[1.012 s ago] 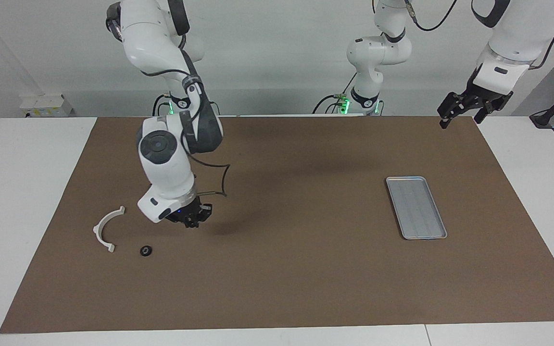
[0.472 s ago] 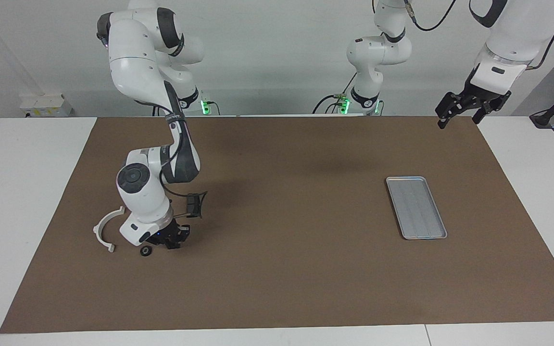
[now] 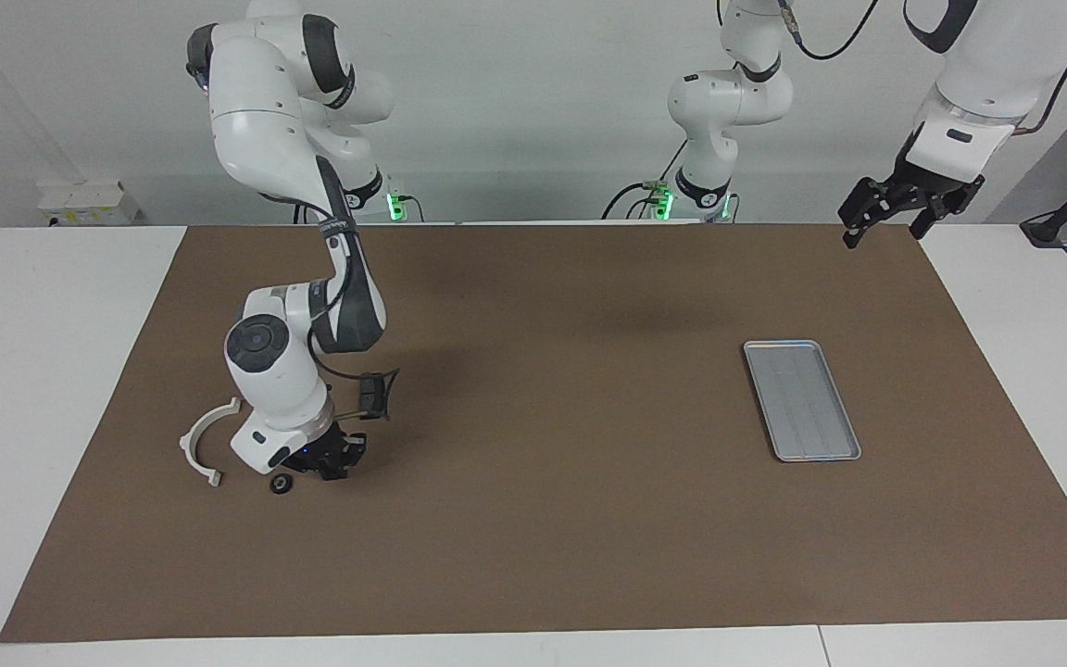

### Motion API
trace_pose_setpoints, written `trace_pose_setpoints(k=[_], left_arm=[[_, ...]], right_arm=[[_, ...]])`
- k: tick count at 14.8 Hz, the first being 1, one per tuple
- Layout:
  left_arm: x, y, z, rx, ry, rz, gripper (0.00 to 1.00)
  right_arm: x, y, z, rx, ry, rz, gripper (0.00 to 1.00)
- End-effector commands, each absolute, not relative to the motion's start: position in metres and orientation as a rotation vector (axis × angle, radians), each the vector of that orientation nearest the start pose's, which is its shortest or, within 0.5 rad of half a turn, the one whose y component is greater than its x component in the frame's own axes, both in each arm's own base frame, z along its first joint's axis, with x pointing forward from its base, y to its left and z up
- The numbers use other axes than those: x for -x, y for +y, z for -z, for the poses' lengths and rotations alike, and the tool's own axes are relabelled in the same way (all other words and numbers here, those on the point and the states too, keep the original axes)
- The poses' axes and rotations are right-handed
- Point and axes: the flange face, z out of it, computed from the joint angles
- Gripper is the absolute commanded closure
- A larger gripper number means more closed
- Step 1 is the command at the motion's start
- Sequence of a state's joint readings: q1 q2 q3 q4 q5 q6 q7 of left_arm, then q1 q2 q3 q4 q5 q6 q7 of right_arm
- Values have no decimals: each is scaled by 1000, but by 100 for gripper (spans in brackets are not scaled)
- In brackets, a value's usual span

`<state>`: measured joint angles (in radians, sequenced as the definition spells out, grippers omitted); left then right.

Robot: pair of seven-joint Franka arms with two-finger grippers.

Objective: Place bearing gear from tray to pile

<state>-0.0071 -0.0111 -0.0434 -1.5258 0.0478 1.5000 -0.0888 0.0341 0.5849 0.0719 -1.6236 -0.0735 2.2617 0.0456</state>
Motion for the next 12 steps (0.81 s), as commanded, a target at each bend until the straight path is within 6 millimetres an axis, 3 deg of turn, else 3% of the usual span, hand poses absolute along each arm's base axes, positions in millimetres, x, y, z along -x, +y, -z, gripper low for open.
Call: trace_pose_setpoints(k=[1,6,9,12], left_arm=[[-537,-23,-645,3105,-43,11,0],[-538,-23,-643,3105,-42,27,0],[-538,-24,-642,3105,-42,18,0],[-537,-28,-642,3105,-30,18,0]], right_arm=[[-690,66,-291,3149,-121,110,0],[-690,67,-313,3150,-120,134,0],[-691,60,-317,3149,-111,148,0],[-691,51,-335,3151,-101,182,0]])
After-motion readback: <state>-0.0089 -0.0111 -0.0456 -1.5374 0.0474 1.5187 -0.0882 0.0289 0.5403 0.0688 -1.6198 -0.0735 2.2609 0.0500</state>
